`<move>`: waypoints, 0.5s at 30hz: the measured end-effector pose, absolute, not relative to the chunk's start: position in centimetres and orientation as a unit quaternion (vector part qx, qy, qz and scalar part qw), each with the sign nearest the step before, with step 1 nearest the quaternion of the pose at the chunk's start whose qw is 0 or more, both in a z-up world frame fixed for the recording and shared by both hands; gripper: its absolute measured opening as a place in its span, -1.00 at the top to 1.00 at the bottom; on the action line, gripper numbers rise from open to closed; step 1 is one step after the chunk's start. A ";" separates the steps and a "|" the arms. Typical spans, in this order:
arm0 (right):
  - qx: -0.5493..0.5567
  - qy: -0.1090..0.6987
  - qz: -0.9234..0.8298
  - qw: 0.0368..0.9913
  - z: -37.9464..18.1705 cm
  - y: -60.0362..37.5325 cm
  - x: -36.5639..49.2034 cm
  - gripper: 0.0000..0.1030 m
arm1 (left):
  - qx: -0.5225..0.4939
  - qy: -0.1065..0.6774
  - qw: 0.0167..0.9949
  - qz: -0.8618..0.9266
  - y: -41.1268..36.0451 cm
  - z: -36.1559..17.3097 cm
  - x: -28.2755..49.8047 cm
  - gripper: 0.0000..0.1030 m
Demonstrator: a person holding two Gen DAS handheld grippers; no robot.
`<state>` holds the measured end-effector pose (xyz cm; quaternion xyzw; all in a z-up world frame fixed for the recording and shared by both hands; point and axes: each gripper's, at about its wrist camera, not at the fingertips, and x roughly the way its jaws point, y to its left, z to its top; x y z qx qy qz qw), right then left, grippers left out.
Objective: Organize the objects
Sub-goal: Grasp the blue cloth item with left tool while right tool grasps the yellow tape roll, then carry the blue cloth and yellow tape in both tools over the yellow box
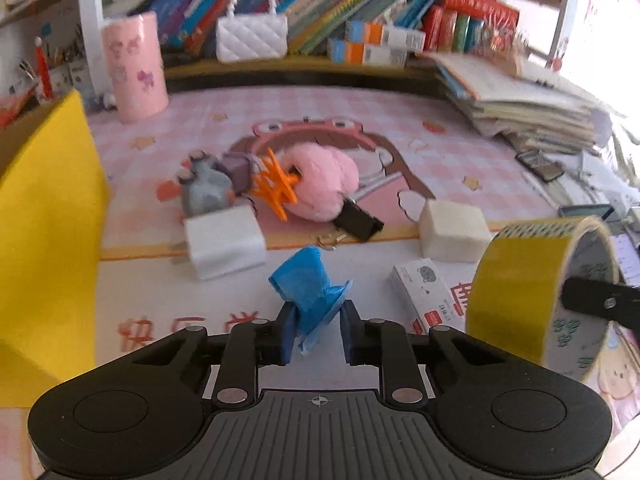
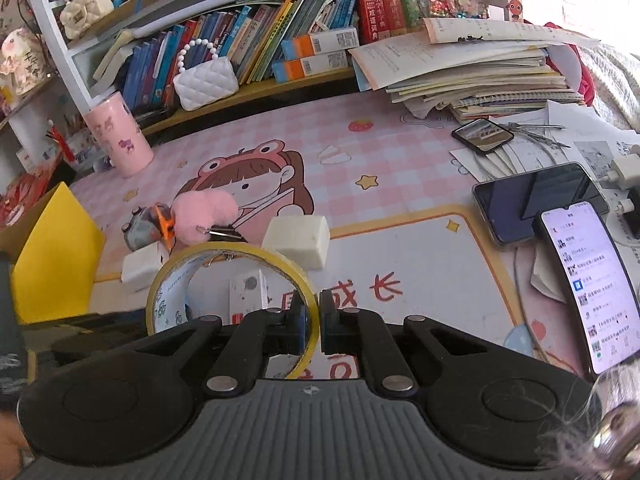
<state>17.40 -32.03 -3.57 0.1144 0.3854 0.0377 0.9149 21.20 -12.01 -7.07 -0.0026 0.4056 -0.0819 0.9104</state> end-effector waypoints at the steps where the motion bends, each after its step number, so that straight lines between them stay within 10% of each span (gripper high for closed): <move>1: 0.114 0.386 0.037 0.915 -3.6 -31.9 17.2 0.87 | -0.007 0.401 0.912 -0.084 -11.7 -6.6 20.7 0.59; 15: 0.097 0.402 0.074 0.908 -3.3 -26.2 13.3 0.87 | -0.046 0.380 0.922 -0.053 -5.1 -4.1 12.5 0.59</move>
